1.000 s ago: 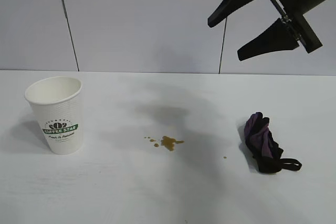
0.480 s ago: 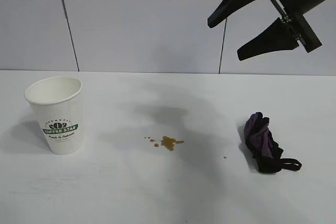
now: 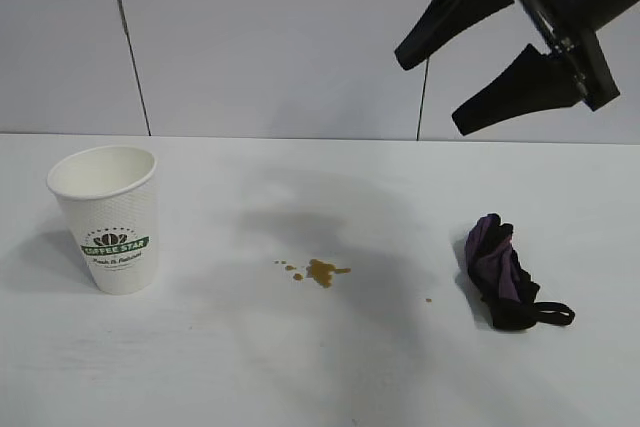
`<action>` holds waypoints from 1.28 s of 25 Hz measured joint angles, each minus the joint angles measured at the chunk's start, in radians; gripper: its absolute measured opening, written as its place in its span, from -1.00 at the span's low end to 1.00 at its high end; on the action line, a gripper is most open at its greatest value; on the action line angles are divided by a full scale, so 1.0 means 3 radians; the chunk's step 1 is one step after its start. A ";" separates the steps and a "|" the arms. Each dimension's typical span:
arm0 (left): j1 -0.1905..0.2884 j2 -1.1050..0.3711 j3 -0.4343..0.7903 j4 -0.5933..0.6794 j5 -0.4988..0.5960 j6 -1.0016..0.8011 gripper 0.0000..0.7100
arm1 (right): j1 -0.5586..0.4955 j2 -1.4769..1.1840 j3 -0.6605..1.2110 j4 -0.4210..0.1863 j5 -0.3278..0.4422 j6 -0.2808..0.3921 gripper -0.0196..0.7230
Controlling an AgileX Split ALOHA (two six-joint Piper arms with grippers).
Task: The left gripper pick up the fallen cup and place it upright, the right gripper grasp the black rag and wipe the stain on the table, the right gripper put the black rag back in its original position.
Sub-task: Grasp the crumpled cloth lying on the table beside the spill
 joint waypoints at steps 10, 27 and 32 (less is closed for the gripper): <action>0.0000 0.0000 0.0004 0.0039 -0.0053 -0.0013 0.96 | 0.0008 0.0000 -0.0557 -0.1075 0.0212 0.0607 0.33; 0.0000 0.0000 0.0004 0.0046 -0.0054 -0.0013 0.96 | 0.0012 0.0445 -0.0620 -0.2048 0.0237 0.1200 0.33; 0.0000 0.0000 0.0004 0.0046 -0.0054 -0.0013 0.96 | 0.0012 0.0721 -0.0620 -0.2304 0.0102 0.1303 0.33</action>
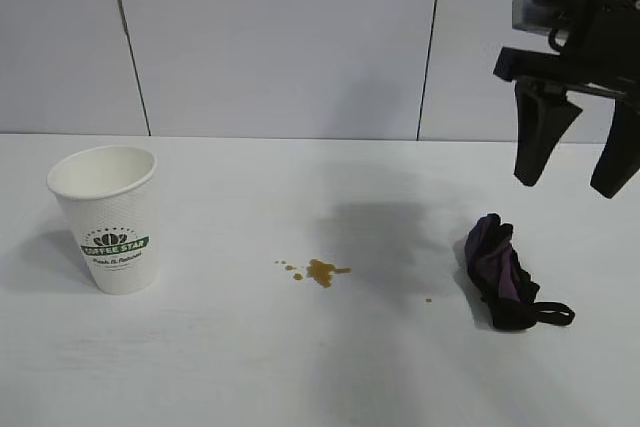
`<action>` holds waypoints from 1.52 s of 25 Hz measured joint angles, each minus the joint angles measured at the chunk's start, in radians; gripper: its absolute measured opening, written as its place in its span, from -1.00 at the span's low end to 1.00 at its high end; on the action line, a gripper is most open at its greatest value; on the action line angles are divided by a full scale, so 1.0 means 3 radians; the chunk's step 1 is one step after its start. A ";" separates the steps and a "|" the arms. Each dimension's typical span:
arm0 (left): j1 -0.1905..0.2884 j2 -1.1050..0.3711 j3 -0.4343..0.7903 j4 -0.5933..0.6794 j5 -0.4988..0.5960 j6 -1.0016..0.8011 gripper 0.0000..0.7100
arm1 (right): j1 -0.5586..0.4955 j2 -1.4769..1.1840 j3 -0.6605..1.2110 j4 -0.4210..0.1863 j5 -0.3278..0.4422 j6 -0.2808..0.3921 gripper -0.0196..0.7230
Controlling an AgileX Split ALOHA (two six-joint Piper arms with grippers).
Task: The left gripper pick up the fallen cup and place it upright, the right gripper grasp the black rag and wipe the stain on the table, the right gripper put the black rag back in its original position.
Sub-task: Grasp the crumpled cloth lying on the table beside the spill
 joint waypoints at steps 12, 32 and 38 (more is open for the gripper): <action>0.0000 0.0000 0.0000 0.0000 0.0000 0.0000 0.96 | 0.0282 0.0275 -0.0006 -0.0264 -0.0517 0.0115 0.33; 0.0000 0.0000 0.0000 0.0000 0.0000 -0.0003 0.96 | 0.0453 0.0700 -0.0013 -0.0537 -0.0809 0.0496 0.33; 0.0000 0.0000 0.0000 0.0000 0.0000 -0.0003 0.96 | 0.0453 0.0814 -0.0013 -0.0533 -0.0840 0.0515 0.28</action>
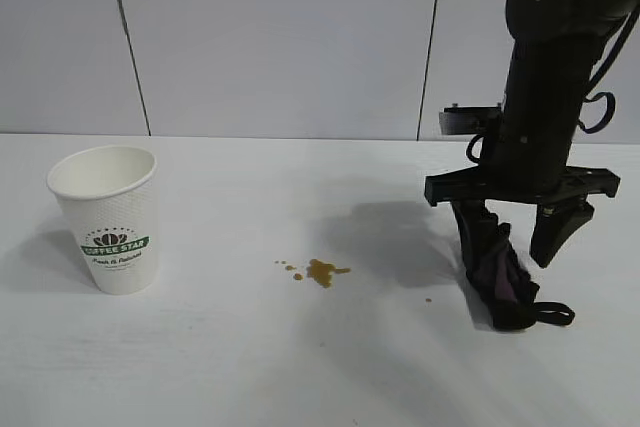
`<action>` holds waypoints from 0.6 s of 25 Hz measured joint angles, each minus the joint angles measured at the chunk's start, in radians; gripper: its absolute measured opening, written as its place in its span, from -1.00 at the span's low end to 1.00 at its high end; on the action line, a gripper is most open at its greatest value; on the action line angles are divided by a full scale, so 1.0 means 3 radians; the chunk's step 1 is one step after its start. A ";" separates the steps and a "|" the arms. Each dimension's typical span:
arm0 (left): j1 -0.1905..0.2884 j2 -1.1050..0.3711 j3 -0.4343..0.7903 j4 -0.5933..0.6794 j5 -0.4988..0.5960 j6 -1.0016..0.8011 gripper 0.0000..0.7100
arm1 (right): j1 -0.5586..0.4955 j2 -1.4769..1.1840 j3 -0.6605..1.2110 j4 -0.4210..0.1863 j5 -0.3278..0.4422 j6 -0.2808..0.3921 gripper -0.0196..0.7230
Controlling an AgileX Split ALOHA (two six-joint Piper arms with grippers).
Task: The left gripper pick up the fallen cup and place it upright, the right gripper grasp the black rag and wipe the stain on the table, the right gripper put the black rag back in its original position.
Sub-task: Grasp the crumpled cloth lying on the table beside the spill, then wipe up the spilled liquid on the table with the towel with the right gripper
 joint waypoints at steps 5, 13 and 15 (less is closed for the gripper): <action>0.0000 0.0000 0.0000 0.0000 0.0000 0.0000 0.96 | 0.0001 0.0016 -0.0073 0.0019 0.0024 0.0012 -0.67; 0.0000 0.0000 0.0000 0.0000 0.0000 0.0000 0.96 | 0.0042 0.0016 -0.0347 0.0111 0.0121 0.0012 -0.72; 0.0000 0.0000 0.0000 0.0000 0.0000 0.0000 0.96 | 0.0118 0.0016 -0.0422 0.0186 0.0131 0.0002 -0.72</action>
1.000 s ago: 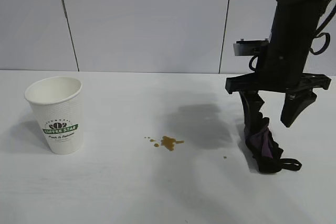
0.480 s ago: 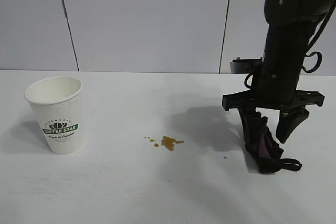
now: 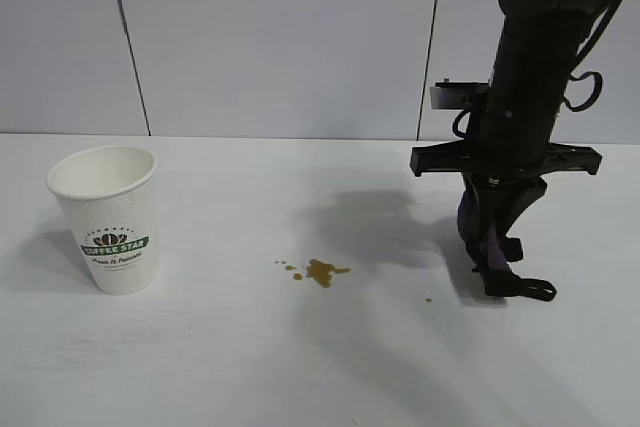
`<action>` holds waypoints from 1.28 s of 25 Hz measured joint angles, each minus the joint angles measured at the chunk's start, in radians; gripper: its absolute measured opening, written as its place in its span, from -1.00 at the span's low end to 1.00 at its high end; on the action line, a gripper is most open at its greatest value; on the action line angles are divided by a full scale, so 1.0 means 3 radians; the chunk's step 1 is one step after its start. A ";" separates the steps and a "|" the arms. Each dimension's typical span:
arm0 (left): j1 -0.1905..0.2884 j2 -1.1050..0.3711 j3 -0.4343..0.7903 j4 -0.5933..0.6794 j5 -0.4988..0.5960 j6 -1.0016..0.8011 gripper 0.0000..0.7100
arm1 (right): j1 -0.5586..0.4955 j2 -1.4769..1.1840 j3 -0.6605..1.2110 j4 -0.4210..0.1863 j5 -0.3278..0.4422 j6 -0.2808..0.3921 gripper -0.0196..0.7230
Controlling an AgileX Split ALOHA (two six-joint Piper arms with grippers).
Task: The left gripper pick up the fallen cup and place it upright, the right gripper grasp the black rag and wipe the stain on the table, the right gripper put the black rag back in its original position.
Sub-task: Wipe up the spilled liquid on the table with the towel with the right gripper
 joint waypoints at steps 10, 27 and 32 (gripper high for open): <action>0.0000 0.0000 0.0000 0.0000 0.0000 -0.0002 0.96 | 0.0583 0.0000 -0.0114 0.0291 -0.0224 0.0073 -0.72; 0.0000 0.0000 0.0000 -0.0003 0.0000 -0.0002 0.96 | 0.0852 0.0290 -0.0214 0.0880 -0.0618 0.0157 -0.72; 0.0000 0.0000 0.0000 -0.0007 0.0000 -0.0002 0.96 | 0.0869 0.0445 -0.0385 0.0978 -0.0642 0.0157 -0.72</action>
